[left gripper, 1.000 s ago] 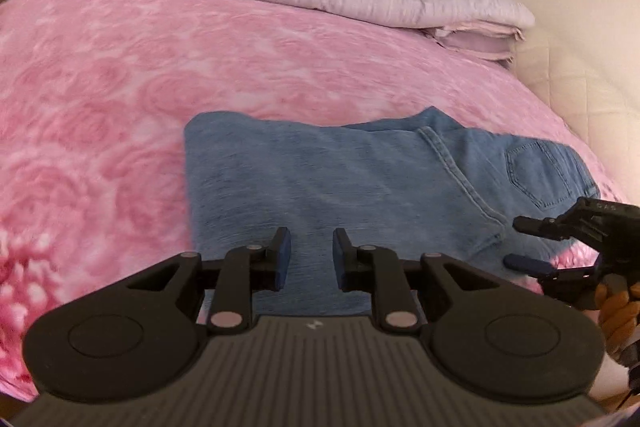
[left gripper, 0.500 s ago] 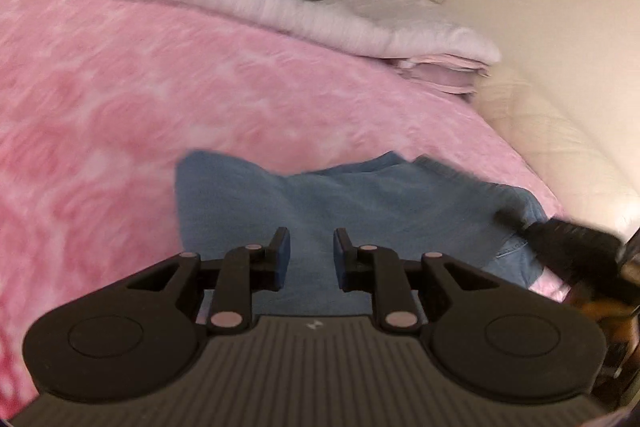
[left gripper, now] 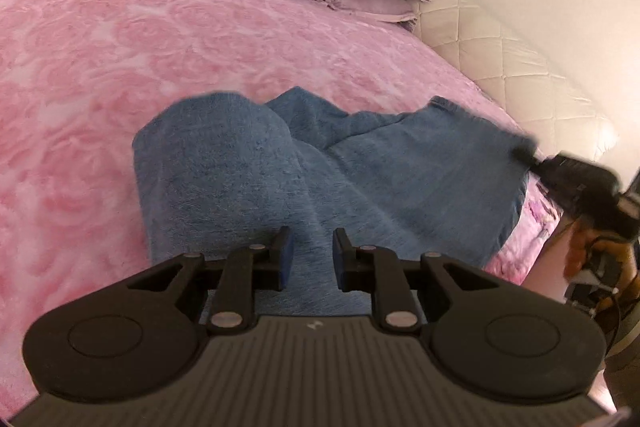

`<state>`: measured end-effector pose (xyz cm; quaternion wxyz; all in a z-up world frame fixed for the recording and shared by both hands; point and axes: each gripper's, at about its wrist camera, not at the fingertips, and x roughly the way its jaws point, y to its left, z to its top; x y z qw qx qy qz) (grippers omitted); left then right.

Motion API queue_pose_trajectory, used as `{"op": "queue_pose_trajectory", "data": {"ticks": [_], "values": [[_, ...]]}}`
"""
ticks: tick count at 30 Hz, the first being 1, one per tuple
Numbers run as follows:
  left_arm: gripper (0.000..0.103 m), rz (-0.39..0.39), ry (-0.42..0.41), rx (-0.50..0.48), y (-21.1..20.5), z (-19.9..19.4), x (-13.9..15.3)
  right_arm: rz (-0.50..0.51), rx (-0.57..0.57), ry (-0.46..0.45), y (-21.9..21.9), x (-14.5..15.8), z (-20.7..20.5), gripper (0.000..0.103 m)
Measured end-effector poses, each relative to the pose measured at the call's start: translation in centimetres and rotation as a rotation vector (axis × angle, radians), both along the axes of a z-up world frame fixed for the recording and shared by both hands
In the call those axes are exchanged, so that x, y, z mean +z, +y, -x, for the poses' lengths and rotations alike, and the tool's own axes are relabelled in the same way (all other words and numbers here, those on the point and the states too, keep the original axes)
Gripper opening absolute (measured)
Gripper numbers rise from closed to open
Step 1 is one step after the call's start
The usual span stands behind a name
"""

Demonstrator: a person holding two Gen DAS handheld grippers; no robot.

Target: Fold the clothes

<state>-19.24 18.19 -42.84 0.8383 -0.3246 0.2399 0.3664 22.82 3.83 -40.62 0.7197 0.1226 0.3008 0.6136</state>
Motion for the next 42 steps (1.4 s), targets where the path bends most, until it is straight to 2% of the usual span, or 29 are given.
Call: {"op": "queue_pose_trajectory", "data": {"ticks": [2, 5, 8, 11, 13, 15, 17, 19, 22, 24, 26, 29, 34, 36, 40, 42], "values": [[0.017, 0.003, 0.009, 0.019, 0.2, -0.3, -0.3, -0.045, -0.080, -0.032, -1.2, 0.3, -1.5, 0.005], [0.017, 0.016, 0.049, 0.020, 0.5, -1.2, -1.2, 0.113, -0.137, 0.131, -1.3, -2.8, -5.9, 0.005], [0.017, 0.025, 0.084, 0.019, 0.6, -1.9, -1.9, 0.129, -0.117, 0.180, -2.3, -4.2, -7.2, 0.005], [0.016, 0.017, 0.087, 0.031, 0.6, -1.6, -1.7, 0.077, -0.115, 0.141, -1.9, -3.0, -6.6, 0.005], [0.016, 0.012, 0.090, 0.040, 0.8, -1.4, -1.6, 0.038, -0.146, 0.074, -1.9, -2.0, -5.6, 0.005], [0.016, 0.011, 0.091, 0.047, 1.1, -1.1, -1.7, 0.063, -0.191, 0.039, -0.9, -2.4, -4.7, 0.005], [0.016, 0.024, 0.096, 0.044, 1.5, -1.2, -2.2, 0.170, -0.219, 0.105, 0.3, -4.3, -5.2, 0.005], [0.016, 0.024, 0.104, 0.035, 1.0, -1.0, -2.3, 0.188, -0.227, 0.128, 0.6, -4.7, -5.4, 0.005], [0.014, 0.021, 0.115, 0.020, 0.0, -0.7, -2.3, 0.236, -0.240, 0.067, 0.4, -2.6, -4.2, 0.008], [0.014, 0.018, 0.122, 0.009, -0.6, -0.4, -2.3, 0.280, -0.255, -0.001, 0.1, -1.4, -3.0, 0.019], [0.014, 0.016, 0.130, -0.001, -1.3, -0.2, -2.3, 0.325, -0.269, -0.068, -0.3, -0.1, -1.8, 0.022], [0.014, 0.012, 0.141, -0.017, -2.3, 0.1, -2.3, 0.360, -0.241, -0.137, 0.6, -0.9, -0.6, 0.027], [0.016, 0.004, 0.157, -0.041, -3.8, 0.7, -2.2, 0.415, -0.188, -0.248, 2.1, -2.5, 1.3, 0.027], [0.013, -0.004, 0.158, -0.045, -4.2, 0.7, -1.6, 0.437, -0.167, -0.292, 2.8, -3.2, 2.1, 0.028], [0.014, -0.021, 0.159, -0.054, -5.0, 0.8, -0.5, 0.409, -0.047, -0.361, 1.4, -3.0, 5.6, 0.028], [0.016, -0.010, 0.174, -0.046, -5.4, 0.7, -1.2, 0.393, 0.015, -0.395, 0.7, -2.9, 7.4, 0.028]]}}
